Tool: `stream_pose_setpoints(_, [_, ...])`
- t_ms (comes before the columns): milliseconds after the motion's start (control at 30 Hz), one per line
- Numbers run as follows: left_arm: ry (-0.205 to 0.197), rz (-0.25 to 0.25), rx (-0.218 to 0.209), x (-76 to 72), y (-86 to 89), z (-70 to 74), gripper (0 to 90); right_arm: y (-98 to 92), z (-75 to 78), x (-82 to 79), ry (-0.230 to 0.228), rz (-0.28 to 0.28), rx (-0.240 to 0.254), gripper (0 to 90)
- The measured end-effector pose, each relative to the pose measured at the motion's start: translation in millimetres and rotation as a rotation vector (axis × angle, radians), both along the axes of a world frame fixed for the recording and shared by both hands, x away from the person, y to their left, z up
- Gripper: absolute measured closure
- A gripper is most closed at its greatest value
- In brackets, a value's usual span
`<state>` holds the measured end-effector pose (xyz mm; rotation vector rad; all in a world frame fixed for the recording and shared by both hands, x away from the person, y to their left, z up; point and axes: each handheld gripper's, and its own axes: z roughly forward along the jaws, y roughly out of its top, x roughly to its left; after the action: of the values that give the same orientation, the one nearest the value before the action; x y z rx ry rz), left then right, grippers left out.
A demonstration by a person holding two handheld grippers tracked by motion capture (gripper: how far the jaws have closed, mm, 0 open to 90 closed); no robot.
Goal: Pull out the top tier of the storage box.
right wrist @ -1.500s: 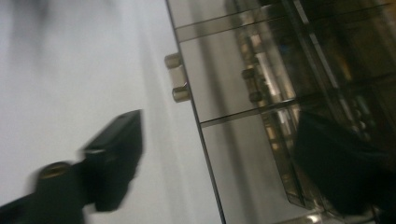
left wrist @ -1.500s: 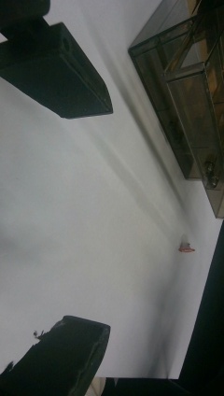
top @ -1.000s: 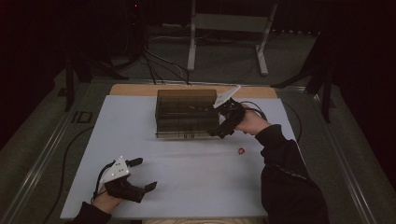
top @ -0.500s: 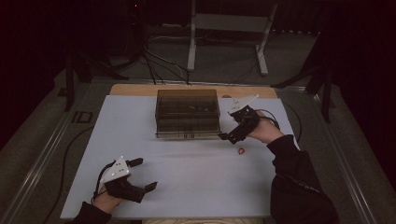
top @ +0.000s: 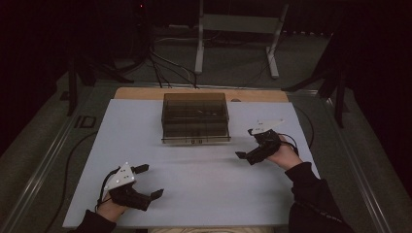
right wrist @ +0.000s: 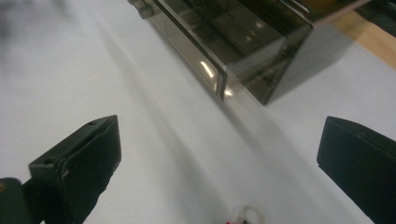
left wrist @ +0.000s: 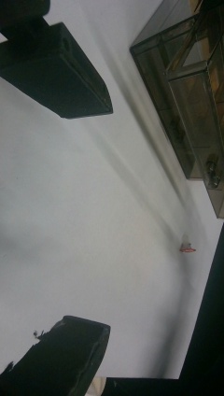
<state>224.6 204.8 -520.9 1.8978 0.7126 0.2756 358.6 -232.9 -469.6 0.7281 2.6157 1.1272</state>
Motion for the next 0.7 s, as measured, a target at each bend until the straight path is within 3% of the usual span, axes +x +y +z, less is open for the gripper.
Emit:
stream_pose_setpoints(267, [-0.001, 0.0, 0.001, 0.0, 0.0, 0.1, 0.0, -12.5, -16.9, -18.4, -0.01, -0.053, 0.042, 0.1])
stream_pose_setpoints(467, [-0.003, -0.001, 0.001, -0.3, 0.1, 0.3, 0.0, -20.0, -25.5, -32.2, -0.045, -0.11, 0.05, 0.1])
stream_pose_setpoints(700, [-0.003, -0.002, 0.003, -0.3, -0.1, 0.3, 0.0, -32.4, -31.7, -50.7, -0.04, -0.139, 0.043, 0.1])
